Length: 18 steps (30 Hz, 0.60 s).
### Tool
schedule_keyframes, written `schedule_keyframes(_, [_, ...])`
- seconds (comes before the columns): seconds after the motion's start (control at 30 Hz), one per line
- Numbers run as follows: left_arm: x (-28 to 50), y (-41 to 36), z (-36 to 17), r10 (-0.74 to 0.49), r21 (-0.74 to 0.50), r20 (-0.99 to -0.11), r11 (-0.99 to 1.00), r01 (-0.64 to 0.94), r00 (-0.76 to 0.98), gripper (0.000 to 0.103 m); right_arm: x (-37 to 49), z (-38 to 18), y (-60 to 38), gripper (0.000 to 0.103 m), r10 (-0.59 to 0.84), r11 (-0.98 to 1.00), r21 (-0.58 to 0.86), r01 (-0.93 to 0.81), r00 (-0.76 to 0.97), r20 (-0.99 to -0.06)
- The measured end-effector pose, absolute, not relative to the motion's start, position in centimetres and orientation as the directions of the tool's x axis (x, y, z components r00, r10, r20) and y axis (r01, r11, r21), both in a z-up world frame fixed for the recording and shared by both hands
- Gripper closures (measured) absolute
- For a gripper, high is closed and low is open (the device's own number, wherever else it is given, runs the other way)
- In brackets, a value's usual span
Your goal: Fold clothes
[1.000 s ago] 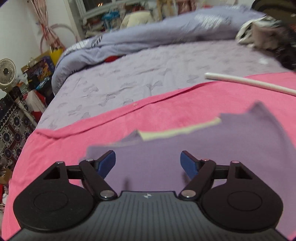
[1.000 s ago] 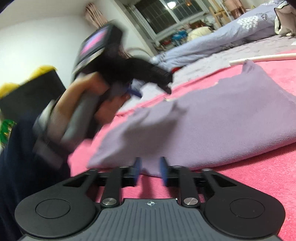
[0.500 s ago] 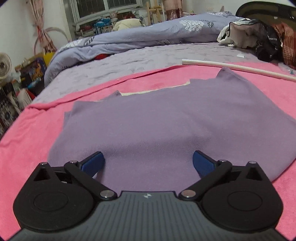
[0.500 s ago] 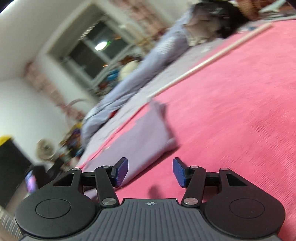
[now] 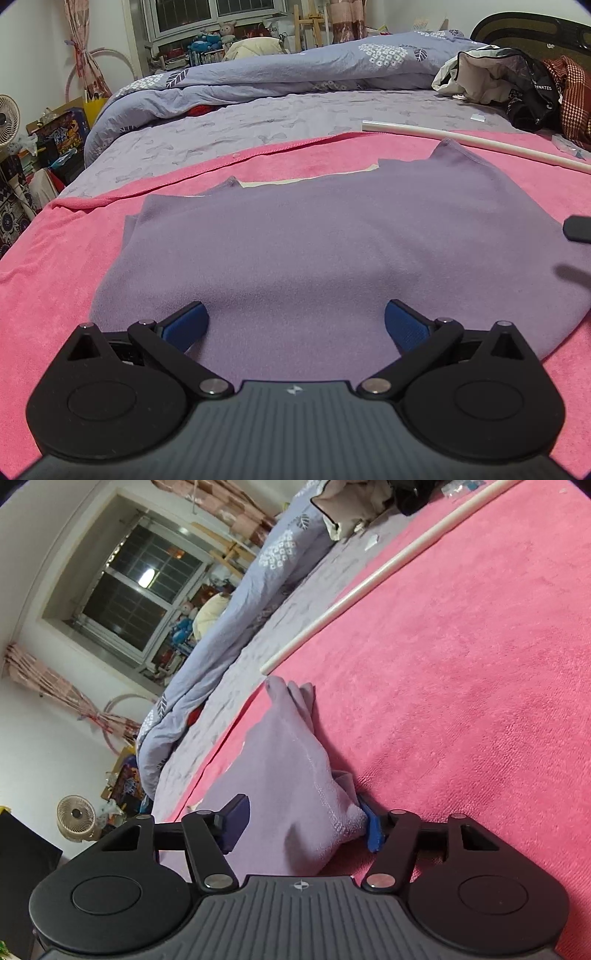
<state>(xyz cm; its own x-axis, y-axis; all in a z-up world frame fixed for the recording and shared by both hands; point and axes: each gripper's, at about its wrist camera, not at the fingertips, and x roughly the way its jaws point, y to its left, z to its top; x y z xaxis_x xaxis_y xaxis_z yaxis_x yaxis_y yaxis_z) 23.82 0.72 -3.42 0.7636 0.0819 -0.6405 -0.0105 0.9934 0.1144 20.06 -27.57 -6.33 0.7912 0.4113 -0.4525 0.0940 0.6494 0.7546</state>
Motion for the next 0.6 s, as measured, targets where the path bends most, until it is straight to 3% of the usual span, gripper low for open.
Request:
schedule_keyframes(0.33, [24.0, 0.8, -3.5, 0.073, 0.101, -0.643, 0.995, -0.010, 0.763, 0.000, 19.0, -6.8, -27.6, 0.063, 0.399, 0.641, 0.761, 0.096, 0.806, -0.437])
schedule_keyframes(0.47, [24.0, 0.9, -3.5, 0.069, 0.095, -0.642, 0.995, -0.010, 0.763, 0.000, 20.1, -7.5, -28.0, 0.085, 0.386, 0.595, 0.789, 0.152, 0.807, -0.447])
schedule_keyframes(0.6, [23.8, 1.0, -3.4, 0.065, 0.089, -0.639, 0.996, -0.010, 0.766, 0.000, 20.2, -8.0, -28.1, 0.088, 0.385, 0.581, 0.801, 0.146, 0.818, -0.428])
